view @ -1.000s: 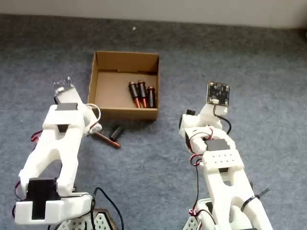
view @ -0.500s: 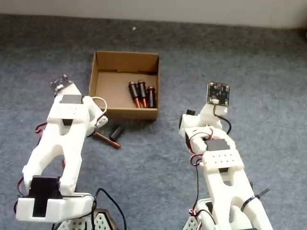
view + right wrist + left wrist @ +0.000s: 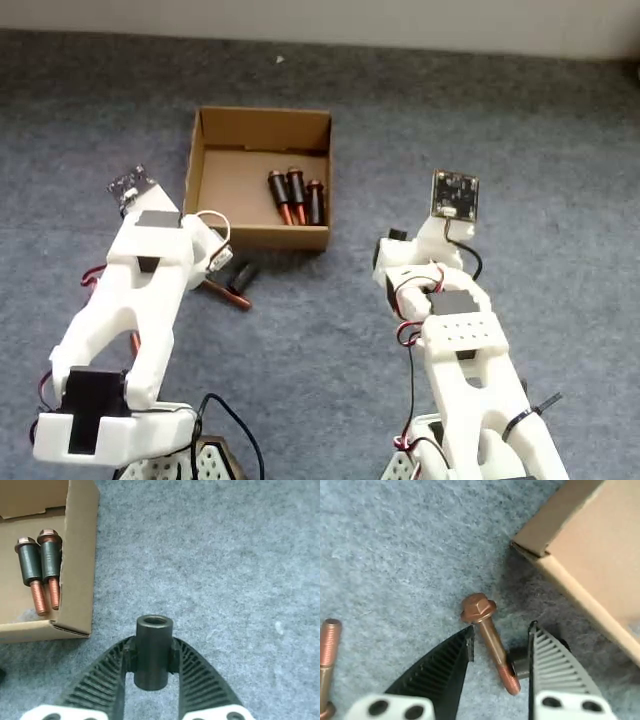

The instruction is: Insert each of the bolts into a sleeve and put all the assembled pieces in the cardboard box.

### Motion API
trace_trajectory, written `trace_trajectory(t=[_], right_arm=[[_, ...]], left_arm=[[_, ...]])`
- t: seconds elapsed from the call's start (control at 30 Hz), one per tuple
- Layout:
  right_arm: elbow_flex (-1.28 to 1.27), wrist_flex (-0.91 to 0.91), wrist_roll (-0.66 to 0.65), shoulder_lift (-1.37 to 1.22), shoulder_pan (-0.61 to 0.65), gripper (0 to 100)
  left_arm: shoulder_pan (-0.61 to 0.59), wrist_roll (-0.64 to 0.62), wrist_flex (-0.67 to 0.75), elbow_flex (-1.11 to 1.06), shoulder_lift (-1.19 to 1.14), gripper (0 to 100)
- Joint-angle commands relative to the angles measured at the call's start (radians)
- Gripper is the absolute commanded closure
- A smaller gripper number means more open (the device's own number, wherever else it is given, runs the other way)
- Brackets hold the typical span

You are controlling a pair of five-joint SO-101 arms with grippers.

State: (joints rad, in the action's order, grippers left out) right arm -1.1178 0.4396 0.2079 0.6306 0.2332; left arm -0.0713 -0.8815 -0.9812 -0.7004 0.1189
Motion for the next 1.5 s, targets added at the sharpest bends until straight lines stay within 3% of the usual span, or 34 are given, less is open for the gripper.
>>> trace_trajectory(t=[0.0, 0.17, 0.4, 0.67, 0.93, 1.3, 1.47], right_arm=[[0.002, -0.021, -0.012, 0.03, -0.012, 99.4], [0.002, -0.021, -0.012, 0.03, -0.012, 99.4], [0.002, -0.021, -0.012, 0.03, -0.012, 99.4], [0.002, -0.021, -0.012, 0.03, -0.012, 99.4], [0.002, -0.021, -0.012, 0.03, -0.012, 99.4], [-0.012, -0.016, -0.012, 0.042, -0.012, 99.4], [-0.024, -0.015, -0.012, 0.093, -0.007, 99.4]], left_arm=[[0.013, -0.012, 0.034, -0.024, 0.002, 84], [0.007, -0.014, 0.138, -0.039, -0.104, 87], [0.008, -0.048, 0.023, 0.117, -0.242, 99], [0.007, -0.048, 0.012, 0.122, -0.214, 100], [0.012, -0.032, 0.005, 0.018, 0.071, 100], [0.015, 0.195, 0.078, -0.136, 0.423, 100], [0.113, 0.265, 0.163, -0.248, 0.578, 100]])
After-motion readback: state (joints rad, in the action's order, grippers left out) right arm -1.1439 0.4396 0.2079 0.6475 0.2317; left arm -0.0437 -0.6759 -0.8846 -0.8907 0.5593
